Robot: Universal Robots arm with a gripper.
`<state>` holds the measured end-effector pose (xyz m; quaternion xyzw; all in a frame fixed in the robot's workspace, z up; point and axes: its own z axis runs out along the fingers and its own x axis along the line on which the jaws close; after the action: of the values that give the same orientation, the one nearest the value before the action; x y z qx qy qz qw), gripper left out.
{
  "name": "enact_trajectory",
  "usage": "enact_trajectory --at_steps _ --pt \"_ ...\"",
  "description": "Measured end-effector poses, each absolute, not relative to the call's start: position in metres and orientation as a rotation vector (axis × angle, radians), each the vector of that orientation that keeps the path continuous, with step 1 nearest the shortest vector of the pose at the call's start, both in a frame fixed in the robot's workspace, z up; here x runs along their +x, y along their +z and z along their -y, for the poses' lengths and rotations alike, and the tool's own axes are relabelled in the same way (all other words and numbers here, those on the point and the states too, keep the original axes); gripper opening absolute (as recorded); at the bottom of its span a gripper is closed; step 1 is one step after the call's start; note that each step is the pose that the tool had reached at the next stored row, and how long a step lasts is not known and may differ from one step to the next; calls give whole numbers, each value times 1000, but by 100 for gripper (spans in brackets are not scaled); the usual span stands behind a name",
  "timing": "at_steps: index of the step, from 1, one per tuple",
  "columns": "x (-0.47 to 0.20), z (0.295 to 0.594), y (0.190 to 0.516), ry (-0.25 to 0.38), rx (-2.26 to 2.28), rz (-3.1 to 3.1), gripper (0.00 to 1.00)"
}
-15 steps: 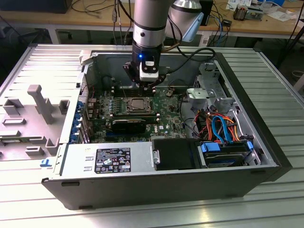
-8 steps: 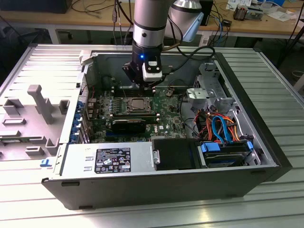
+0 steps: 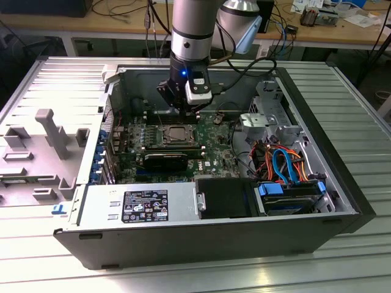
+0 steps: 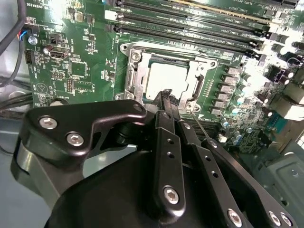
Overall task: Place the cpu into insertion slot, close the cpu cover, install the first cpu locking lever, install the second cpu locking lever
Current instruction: 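Install the first cpu locking lever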
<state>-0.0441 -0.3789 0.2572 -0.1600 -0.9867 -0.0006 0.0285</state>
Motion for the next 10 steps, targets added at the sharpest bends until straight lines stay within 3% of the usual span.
enact_trajectory --at_steps 10 --pt "-44 379 257 1 -377 3061 11"
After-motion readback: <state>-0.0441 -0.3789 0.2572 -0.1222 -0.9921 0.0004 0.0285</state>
